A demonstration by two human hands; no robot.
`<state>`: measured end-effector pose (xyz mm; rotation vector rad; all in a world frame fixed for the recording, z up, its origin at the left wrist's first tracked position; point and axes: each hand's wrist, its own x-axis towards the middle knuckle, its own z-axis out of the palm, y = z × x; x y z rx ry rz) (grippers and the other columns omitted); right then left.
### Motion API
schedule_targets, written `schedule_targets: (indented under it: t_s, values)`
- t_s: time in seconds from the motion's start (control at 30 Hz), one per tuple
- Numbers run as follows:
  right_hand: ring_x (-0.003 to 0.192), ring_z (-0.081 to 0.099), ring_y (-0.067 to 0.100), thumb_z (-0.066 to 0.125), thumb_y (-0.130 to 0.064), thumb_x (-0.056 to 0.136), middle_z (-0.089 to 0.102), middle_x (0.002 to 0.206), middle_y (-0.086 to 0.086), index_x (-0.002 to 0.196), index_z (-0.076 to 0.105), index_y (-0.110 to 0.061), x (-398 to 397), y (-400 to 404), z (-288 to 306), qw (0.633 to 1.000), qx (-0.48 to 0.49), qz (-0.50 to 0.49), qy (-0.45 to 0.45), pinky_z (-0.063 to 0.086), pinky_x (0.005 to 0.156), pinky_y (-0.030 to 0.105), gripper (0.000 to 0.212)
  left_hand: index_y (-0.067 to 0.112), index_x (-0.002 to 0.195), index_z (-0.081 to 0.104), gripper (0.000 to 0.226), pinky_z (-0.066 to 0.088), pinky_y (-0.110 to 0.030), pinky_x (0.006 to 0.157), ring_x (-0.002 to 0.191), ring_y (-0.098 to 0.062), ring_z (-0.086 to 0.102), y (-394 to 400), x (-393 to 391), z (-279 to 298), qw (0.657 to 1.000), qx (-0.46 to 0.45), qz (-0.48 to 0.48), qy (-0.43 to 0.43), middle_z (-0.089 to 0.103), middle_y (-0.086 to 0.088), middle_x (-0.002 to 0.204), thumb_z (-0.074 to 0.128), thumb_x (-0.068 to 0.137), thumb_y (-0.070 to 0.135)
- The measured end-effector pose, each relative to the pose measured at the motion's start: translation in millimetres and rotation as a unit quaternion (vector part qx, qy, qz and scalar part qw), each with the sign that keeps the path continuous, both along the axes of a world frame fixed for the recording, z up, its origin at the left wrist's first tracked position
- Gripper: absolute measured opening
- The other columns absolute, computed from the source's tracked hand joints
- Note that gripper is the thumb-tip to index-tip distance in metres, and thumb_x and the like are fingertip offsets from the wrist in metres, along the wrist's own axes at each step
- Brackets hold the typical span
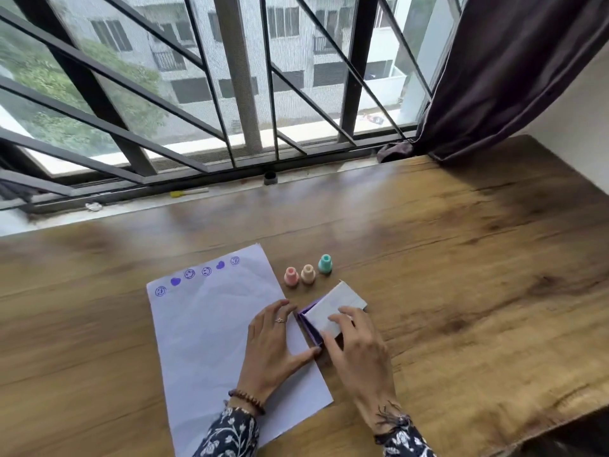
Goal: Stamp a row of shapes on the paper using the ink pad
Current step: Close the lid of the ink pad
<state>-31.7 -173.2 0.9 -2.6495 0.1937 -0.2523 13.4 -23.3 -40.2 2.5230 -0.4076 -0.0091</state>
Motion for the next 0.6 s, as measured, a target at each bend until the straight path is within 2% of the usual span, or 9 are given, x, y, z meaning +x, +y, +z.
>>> schedule_targets:
  t_s: [0.07, 0.1, 0.13, 0.17, 0.3, 0.43, 0.6]
  values:
    - [0.117, 0.053, 0.026, 0.074, -0.038, 0.069, 0.054, 0.127, 0.009, 0.108, 0.059, -0.019, 10, -4, 0, 0.999, 0.008, -0.02, 0.043, 0.051, 0.093, 0.041, 0.047, 0.023, 0.116, 0.049, 0.073, 0.032, -0.032, 0.096, 0.117, -0.018, 0.042, -1, 0, 1, 1.0, -0.003, 0.001, -0.004, 0.051, -0.003, 0.127, 0.056, 0.06, 0.069]
    - [0.128, 0.042, 0.028, 0.071, -0.044, 0.07, 0.044, 0.138, 0.012, 0.117, 0.054, -0.02, 15, -5, 0, 0.997, 0.014, -0.016, 0.079, 0.04, 0.106, 0.043, 0.056, 0.022, 0.115, 0.05, 0.072, 0.034, -0.033, 0.096, 0.116, -0.019, 0.043, -1, 0, 1, 1.0, -0.003, 0.004, -0.006, 0.052, -0.004, 0.126, 0.056, 0.06, 0.068]
    - [0.135, 0.031, 0.029, 0.067, -0.048, 0.072, 0.034, 0.145, 0.013, 0.124, 0.048, -0.021, 18, -6, 1, 0.994, 0.021, -0.013, 0.108, 0.029, 0.112, 0.041, 0.062, 0.022, 0.114, 0.051, 0.071, 0.035, -0.035, 0.096, 0.116, -0.02, 0.045, -1, 0, 2, 1.0, -0.003, 0.006, -0.007, 0.053, -0.005, 0.126, 0.056, 0.059, 0.068]
    - [0.137, 0.025, 0.028, 0.064, -0.05, 0.073, 0.029, 0.148, 0.013, 0.128, 0.044, -0.022, 21, -6, 2, 0.992, 0.021, -0.014, 0.122, 0.024, 0.113, 0.039, 0.065, 0.021, 0.113, 0.052, 0.071, 0.035, -0.036, 0.096, 0.116, -0.021, 0.045, -2, -1, 2, 1.0, -0.003, 0.006, -0.006, 0.053, -0.005, 0.126, 0.056, 0.059, 0.067]
    - [0.13, 0.028, 0.029, 0.063, -0.049, 0.074, 0.032, 0.143, 0.014, 0.127, 0.042, -0.019, 22, -3, 7, 0.993, 0.031, -0.048, 0.107, 0.031, 0.106, 0.036, 0.065, 0.022, 0.114, 0.052, 0.07, 0.027, -0.03, 0.097, 0.117, -0.017, 0.04, -1, 0, 0, 1.0, -0.009, 0.002, -0.009, 0.052, -0.005, 0.127, 0.056, 0.06, 0.066]
    - [0.123, 0.03, 0.029, 0.07, -0.048, 0.068, 0.032, 0.138, 0.013, 0.126, 0.043, -0.019, 17, 3, 10, 0.99, 0.052, -0.086, 0.102, 0.034, 0.1, 0.037, 0.07, 0.021, 0.113, 0.053, 0.068, 0.031, -0.033, 0.098, 0.118, -0.018, 0.044, -3, 3, 2, 1.0, -0.01, 0.0, -0.005, 0.052, -0.004, 0.127, 0.055, 0.06, 0.064]
    - [0.119, 0.035, 0.031, 0.075, -0.043, 0.065, 0.035, 0.135, 0.014, 0.123, 0.045, -0.019, 11, 14, 2, 0.987, 0.061, -0.106, 0.101, 0.037, 0.096, 0.04, 0.07, 0.021, 0.114, 0.052, 0.065, 0.027, -0.028, 0.097, 0.117, -0.015, 0.04, 0, 0, 1, 1.0, -0.019, 0.006, -0.006, 0.052, -0.004, 0.127, 0.054, 0.063, 0.061]
